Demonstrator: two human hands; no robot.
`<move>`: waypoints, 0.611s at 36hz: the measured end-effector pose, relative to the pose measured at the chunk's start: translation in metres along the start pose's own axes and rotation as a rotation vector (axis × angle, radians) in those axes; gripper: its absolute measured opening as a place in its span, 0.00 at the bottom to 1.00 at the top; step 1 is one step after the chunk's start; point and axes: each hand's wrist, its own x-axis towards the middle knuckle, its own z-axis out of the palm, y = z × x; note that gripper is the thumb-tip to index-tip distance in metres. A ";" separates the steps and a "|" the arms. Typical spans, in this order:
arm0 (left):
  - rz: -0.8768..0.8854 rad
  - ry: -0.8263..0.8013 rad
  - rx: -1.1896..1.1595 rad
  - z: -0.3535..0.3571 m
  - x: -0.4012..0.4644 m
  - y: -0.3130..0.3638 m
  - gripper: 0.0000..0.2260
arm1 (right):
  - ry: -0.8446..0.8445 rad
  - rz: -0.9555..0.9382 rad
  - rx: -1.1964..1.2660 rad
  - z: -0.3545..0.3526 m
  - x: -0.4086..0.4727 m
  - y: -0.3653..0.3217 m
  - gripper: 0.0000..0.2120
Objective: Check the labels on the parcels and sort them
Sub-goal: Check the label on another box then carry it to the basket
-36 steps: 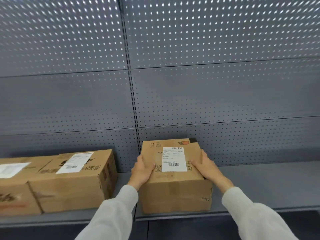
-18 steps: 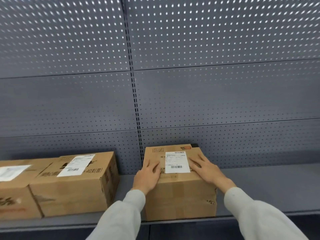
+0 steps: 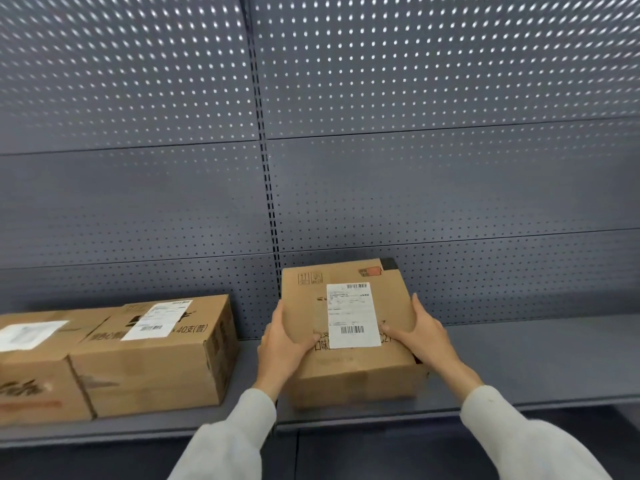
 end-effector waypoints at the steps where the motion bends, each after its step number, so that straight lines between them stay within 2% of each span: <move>1: -0.006 0.018 -0.026 0.000 -0.003 0.001 0.53 | 0.024 -0.013 0.016 0.000 -0.002 0.001 0.58; 3: -0.026 0.057 -0.088 0.001 -0.007 -0.001 0.54 | 0.062 -0.053 0.067 0.002 -0.005 0.004 0.57; 6: -0.060 0.089 -0.176 0.004 -0.014 -0.005 0.53 | 0.079 -0.095 0.161 0.011 -0.014 0.013 0.49; 12: -0.103 0.094 -0.255 0.022 -0.025 -0.033 0.37 | 0.140 -0.021 0.269 0.039 -0.028 0.039 0.35; 18: -0.133 0.063 -0.346 0.032 -0.027 -0.057 0.29 | 0.135 0.027 0.309 0.055 -0.035 0.053 0.26; 22: -0.147 0.032 -0.394 0.029 -0.028 -0.063 0.27 | 0.127 0.070 0.292 0.052 -0.035 0.062 0.17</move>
